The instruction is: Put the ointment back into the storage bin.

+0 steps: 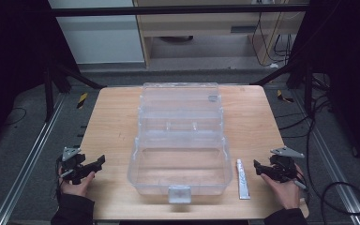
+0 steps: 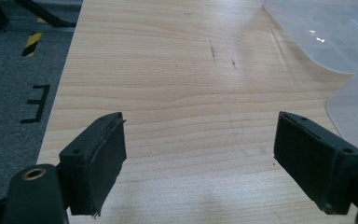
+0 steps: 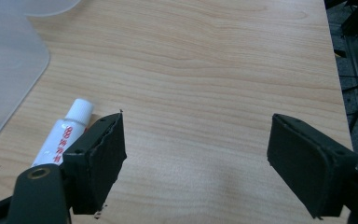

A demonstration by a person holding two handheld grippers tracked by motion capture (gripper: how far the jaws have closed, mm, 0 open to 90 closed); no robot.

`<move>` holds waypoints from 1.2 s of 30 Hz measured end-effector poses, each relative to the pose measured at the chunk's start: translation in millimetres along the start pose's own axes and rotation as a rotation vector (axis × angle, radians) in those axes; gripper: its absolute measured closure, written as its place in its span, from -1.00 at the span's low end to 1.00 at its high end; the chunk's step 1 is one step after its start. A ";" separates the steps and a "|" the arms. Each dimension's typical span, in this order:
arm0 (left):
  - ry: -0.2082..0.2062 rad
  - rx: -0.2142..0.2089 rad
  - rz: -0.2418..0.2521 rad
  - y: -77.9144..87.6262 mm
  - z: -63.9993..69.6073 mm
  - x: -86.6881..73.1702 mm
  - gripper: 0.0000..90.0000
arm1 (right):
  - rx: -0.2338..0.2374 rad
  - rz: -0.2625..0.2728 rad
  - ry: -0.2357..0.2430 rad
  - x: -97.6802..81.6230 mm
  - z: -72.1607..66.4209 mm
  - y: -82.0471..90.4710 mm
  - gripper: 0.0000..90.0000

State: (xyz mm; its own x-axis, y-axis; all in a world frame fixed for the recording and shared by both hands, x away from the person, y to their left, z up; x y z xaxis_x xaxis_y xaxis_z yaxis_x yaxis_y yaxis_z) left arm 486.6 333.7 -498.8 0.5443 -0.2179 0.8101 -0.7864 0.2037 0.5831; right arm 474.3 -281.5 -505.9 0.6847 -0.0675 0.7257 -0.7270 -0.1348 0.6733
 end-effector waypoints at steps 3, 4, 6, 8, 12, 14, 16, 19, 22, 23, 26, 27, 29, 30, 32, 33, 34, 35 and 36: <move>-0.007 0.001 -0.006 -1.0 1.4 -0.4 -0.61 | 0.006 -0.013 0.023 1.7 -5.9 5.6 -0.56; -0.009 -0.001 -0.009 -1.2 1.6 -0.6 -0.61 | 0.017 -0.011 0.026 2.9 -8.5 7.7 -0.55; -0.010 -0.006 -0.010 -1.2 1.8 -0.8 -0.61 | 0.026 -0.030 0.036 5.1 -13.4 11.7 -0.54; -0.014 -0.008 -0.009 -1.7 2.5 -0.6 -0.61 | 0.039 -0.049 0.035 7.3 -19.6 17.0 -0.52; -0.025 -0.013 -0.014 -2.4 4.1 -0.5 -0.61 | 0.048 -0.071 0.061 13.6 -29.7 29.2 -0.45; -0.027 -0.015 -0.016 -2.7 4.5 -0.6 -0.61 | 0.056 -0.099 0.064 15.8 -34.9 34.2 -0.44; -0.028 -0.017 -0.017 -2.8 4.7 -0.5 -0.61 | 0.052 -0.127 0.077 18.3 -39.4 38.4 -0.41; -0.030 -0.020 -0.022 -3.6 5.0 -0.7 -0.61 | 0.057 -0.150 0.095 23.8 -44.9 43.2 -0.36; -0.038 -0.018 -0.030 -4.5 5.7 -1.3 -0.61 | 0.068 -0.177 0.095 27.4 -49.1 44.5 -0.30; -0.038 -0.018 -0.030 -4.5 5.7 -1.3 -0.61 | 0.069 -0.194 0.090 28.0 -50.4 44.4 -0.29; -0.045 -0.019 -0.040 -5.3 5.9 -2.0 -0.60 | 0.070 -0.222 0.093 28.9 -53.9 42.0 -0.24; -0.045 -0.020 -0.041 -5.5 6.0 -2.1 -0.60 | 0.070 -0.234 0.088 28.8 -55.3 41.4 -0.23; -0.045 -0.020 -0.042 -5.7 6.1 -2.2 -0.60 | 0.074 -0.258 0.078 27.8 -57.5 37.9 -0.19; -0.044 -0.020 -0.041 -5.8 6.3 -2.2 -0.59 | 0.068 -0.270 0.082 27.0 -58.5 36.1 -0.18; -0.045 -0.021 -0.041 -5.8 6.4 -2.2 -0.59 | 0.064 -0.295 0.094 24.7 -60.7 32.2 -0.14; -0.046 -0.021 -0.042 -5.8 6.4 -2.2 -0.59 | 0.064 -0.295 0.094 24.7 -60.7 32.2 -0.14; -0.048 -0.022 -0.044 -6.1 6.6 -2.3 -0.59 | 0.066 -0.314 0.102 22.6 -63.8 28.7 -0.10; -0.049 -0.021 -0.044 -6.2 6.8 -2.4 -0.59 | 0.066 -0.327 0.108 21.4 -64.9 26.9 -0.08; -0.050 -0.021 -0.046 -6.2 6.8 -2.4 -0.59 | 0.065 -0.339 0.107 20.4 -66.2 25.2 -0.06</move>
State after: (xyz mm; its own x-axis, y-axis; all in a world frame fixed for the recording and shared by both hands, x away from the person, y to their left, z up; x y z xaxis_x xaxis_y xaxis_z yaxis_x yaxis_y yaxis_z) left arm 488.2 326.4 -504.8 0.5637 -0.2750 0.7789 -0.7545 0.2124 0.6210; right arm 466.5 -220.8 -464.8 0.8743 0.0956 0.4759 -0.4524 -0.1944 0.8703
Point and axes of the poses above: each handheld gripper's, and its own axes: y roughly backward along the jaws, x roughly out of its top, z roughly to its right, the point moved 5 cm from there along -y, roughly forward along the jaws, and after that the axes turned 13 degrees about -y, right-handed, at the moved point
